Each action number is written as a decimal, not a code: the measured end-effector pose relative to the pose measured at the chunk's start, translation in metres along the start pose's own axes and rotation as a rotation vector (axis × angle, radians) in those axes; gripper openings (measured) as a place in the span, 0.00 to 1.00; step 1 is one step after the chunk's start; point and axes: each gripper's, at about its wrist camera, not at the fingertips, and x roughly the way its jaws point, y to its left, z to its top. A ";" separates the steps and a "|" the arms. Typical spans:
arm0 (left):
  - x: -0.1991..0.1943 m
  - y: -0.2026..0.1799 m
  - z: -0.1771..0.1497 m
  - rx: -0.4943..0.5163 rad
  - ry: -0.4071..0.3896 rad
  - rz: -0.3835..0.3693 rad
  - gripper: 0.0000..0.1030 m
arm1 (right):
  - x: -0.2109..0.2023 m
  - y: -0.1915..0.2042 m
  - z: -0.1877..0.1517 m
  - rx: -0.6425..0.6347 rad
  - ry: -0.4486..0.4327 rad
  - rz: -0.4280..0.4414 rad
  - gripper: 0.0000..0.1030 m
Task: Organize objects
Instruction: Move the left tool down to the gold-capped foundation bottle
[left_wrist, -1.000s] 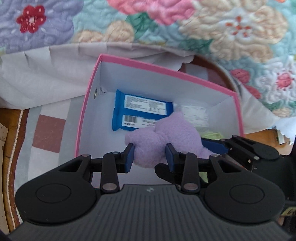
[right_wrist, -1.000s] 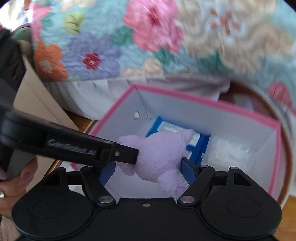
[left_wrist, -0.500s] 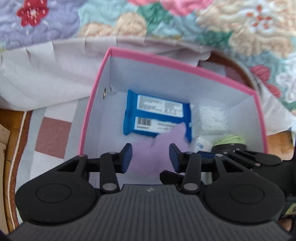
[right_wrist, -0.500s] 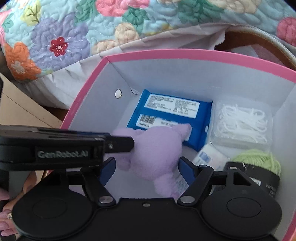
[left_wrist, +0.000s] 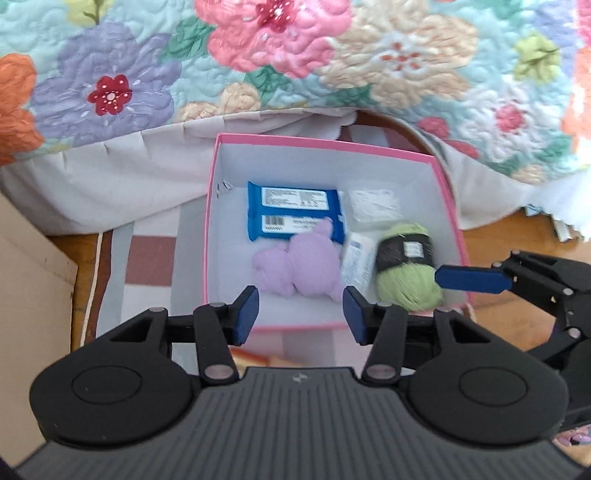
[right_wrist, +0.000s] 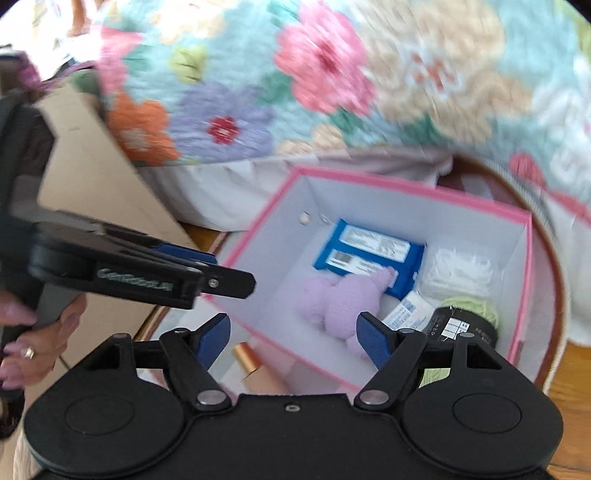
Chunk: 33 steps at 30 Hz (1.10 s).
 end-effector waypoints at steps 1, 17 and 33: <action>-0.010 0.000 -0.004 -0.001 0.001 -0.005 0.48 | -0.010 0.008 -0.001 -0.024 -0.011 0.000 0.77; -0.118 -0.006 -0.078 0.039 -0.040 -0.013 0.54 | -0.089 0.104 -0.049 -0.257 -0.004 0.067 0.77; -0.084 0.004 -0.134 -0.050 0.014 -0.071 0.64 | -0.058 0.132 -0.096 -0.414 -0.012 -0.012 0.77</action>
